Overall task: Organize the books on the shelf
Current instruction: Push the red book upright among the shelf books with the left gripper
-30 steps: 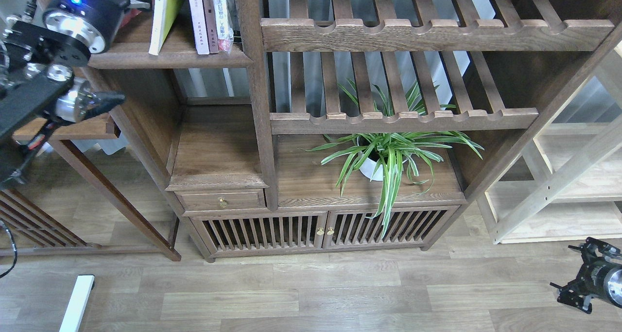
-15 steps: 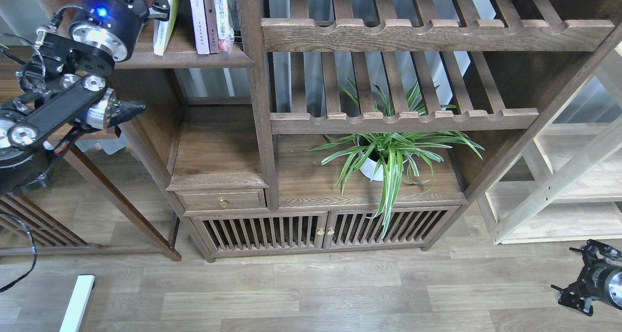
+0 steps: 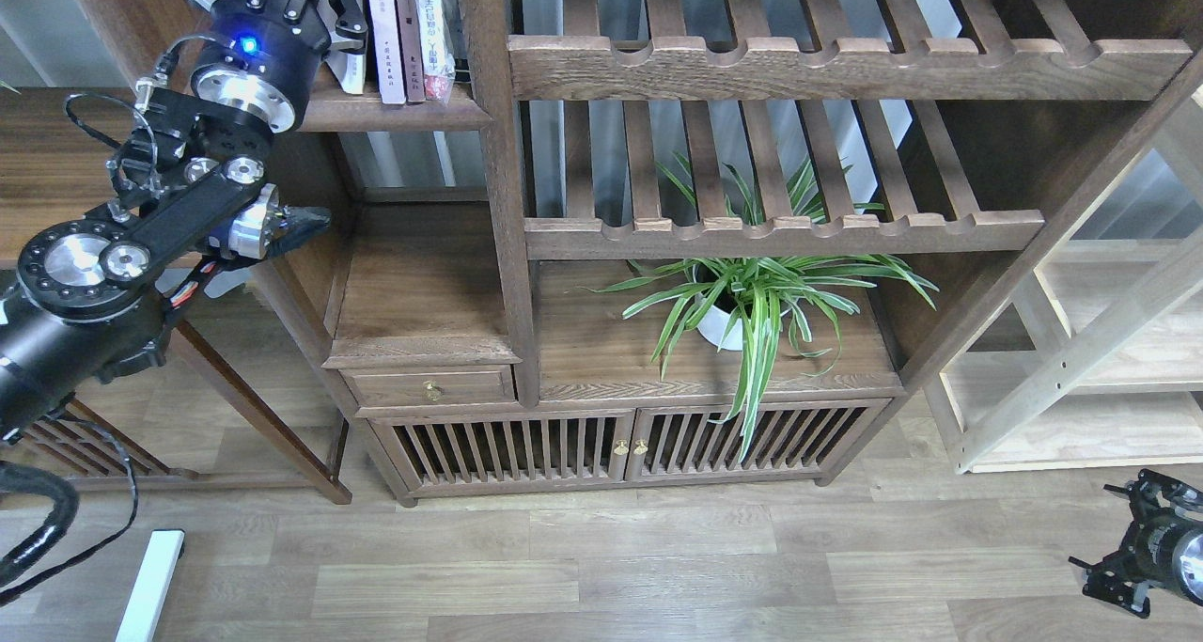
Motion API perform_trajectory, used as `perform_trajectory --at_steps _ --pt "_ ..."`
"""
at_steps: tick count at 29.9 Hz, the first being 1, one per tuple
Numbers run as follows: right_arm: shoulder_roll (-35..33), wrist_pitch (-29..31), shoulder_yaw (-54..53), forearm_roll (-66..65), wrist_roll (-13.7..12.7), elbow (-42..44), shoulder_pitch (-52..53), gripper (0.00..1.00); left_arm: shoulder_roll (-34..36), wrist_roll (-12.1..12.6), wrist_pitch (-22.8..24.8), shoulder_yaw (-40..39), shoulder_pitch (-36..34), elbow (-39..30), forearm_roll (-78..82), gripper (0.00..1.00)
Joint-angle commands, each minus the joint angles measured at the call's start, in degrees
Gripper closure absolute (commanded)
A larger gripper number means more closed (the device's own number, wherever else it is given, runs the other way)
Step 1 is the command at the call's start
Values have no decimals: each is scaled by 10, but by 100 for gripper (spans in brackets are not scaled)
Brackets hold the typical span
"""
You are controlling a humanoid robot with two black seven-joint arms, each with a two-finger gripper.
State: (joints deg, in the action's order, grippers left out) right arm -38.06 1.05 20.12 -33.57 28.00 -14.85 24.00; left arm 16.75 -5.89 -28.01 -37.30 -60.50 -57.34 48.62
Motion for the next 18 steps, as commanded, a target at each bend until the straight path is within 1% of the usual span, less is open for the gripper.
perform_trajectory --at_steps 1,3,6,8,10,12,15,18 --pt "-1 0 0 1 0 0 0 0 -2 -1 0 -1 -1 0 -3 100" --pt "-1 0 0 1 0 0 0 0 -4 -1 0 -1 -1 0 -4 100" --pt "-1 -1 0 1 0 0 -1 0 -4 3 0 -2 -1 0 -5 87" --pt "-1 -3 0 4 0 0 -1 0 -5 6 0 -2 0 -1 -5 74" --pt "0 -3 0 4 0 0 -3 0 -5 10 0 -2 0 -1 -12 58" --pt "0 -3 0 4 0 0 -3 0 -3 12 0 -2 0 -3 -26 46" --pt "0 -3 0 5 0 0 -3 0 1 25 0 -2 -1 -8 -51 34" --pt "-1 -3 0 5 0 0 -3 0 4 34 0 -3 0 -11 -62 29"
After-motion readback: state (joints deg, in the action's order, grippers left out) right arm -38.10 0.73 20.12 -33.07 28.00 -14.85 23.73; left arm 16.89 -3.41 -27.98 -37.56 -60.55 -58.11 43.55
